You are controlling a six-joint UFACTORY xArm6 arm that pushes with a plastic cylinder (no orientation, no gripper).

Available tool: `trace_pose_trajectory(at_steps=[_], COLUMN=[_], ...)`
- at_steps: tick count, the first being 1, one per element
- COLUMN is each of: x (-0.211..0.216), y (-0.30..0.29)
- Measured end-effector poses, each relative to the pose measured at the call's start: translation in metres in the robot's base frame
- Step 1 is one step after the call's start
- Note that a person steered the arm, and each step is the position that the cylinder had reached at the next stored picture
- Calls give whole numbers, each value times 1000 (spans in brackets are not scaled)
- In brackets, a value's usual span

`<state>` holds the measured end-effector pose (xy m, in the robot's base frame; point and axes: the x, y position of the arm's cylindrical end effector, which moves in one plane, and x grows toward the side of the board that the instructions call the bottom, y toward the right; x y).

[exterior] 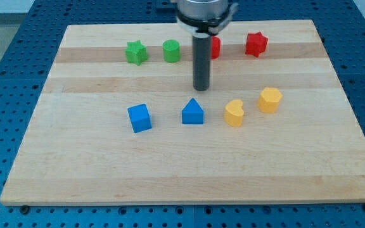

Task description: Slightly push the yellow heart towards the down of the board

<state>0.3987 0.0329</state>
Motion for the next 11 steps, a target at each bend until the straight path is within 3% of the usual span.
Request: trace_pose_trajectory(at_steps=[5, 7, 11], x=[27, 79, 97], y=[15, 20, 20])
